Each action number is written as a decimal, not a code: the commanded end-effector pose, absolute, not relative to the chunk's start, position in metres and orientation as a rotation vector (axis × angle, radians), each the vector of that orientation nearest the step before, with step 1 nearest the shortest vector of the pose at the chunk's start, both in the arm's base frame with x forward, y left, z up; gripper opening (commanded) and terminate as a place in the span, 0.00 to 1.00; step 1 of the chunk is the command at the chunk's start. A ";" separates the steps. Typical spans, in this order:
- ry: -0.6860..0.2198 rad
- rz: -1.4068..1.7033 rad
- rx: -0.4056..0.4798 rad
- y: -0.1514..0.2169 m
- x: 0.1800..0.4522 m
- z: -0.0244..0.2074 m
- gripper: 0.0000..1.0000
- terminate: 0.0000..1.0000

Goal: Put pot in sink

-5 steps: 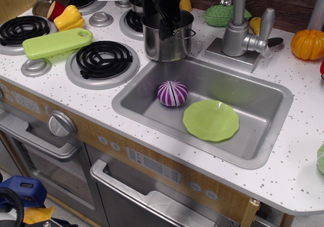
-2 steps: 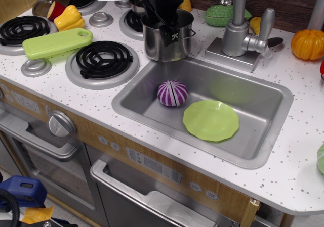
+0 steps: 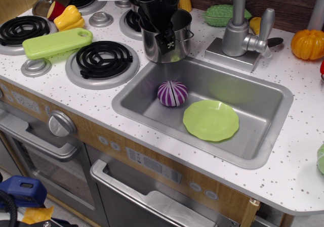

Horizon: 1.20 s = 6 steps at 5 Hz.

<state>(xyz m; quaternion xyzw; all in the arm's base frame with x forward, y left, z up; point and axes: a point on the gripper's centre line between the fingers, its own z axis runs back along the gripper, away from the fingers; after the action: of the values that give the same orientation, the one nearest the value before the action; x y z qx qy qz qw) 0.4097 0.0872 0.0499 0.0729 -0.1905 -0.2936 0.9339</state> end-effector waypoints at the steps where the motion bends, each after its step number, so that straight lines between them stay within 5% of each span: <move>1: -0.419 -0.591 0.119 0.102 0.416 0.047 0.00 0.00; 3: -0.398 -0.565 0.129 0.095 0.419 0.056 0.00 0.00; 6: -0.319 -0.173 0.202 0.021 0.374 0.087 0.00 0.00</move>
<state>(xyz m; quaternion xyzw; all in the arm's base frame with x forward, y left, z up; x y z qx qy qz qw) 0.3630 0.0045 0.0605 0.0907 -0.1207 -0.0387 0.9878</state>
